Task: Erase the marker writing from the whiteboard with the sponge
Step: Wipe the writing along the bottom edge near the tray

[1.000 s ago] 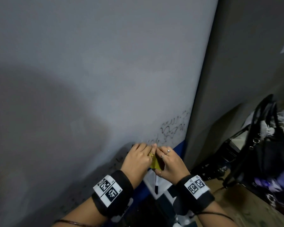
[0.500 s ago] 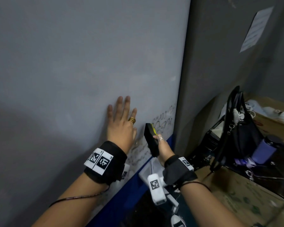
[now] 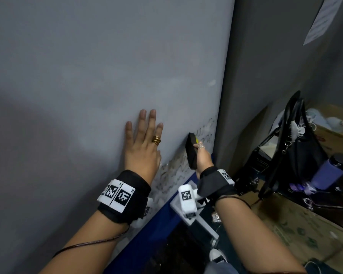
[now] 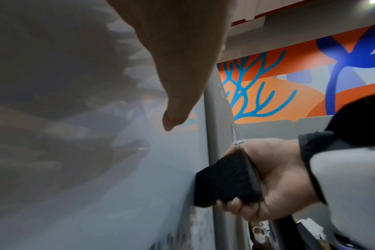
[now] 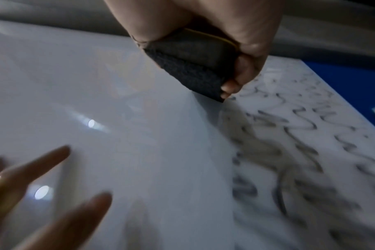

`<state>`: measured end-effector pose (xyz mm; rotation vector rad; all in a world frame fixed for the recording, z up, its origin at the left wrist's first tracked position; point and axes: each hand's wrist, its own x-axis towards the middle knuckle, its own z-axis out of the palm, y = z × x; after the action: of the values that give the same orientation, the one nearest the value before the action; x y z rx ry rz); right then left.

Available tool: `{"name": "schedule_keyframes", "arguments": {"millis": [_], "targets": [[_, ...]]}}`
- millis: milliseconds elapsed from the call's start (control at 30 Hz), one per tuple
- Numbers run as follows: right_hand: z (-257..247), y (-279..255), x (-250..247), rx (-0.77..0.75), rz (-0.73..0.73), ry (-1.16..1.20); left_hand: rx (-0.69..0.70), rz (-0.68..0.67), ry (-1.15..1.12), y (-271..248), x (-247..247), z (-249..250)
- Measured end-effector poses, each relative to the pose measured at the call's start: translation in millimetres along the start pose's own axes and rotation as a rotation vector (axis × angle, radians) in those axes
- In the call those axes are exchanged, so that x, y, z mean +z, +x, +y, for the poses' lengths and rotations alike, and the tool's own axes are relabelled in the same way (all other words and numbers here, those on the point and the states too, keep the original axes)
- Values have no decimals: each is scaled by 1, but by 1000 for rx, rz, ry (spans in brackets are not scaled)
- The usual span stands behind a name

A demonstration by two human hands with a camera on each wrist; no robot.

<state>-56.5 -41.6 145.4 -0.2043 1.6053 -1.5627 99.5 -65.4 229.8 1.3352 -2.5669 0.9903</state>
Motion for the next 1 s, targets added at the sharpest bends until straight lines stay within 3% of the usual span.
{"name": "schedule_keyframes", "arguments": {"millis": [300,367,500,800,1000], "targets": [[-48,89,-36,18,131,46,-235,359,-175,24,23,34],[-67,105,-45,-7,173,20,-284,353,-174,30,22,48],[-86,123,-57,-32,207,-6,-235,305,-107,53,19,74],[-55,77,-51,-40,-60,40,-384,271,-179,95,32,105],[-94,124,-76,-70,88,43,-402,270,-204,103,38,106]]}}
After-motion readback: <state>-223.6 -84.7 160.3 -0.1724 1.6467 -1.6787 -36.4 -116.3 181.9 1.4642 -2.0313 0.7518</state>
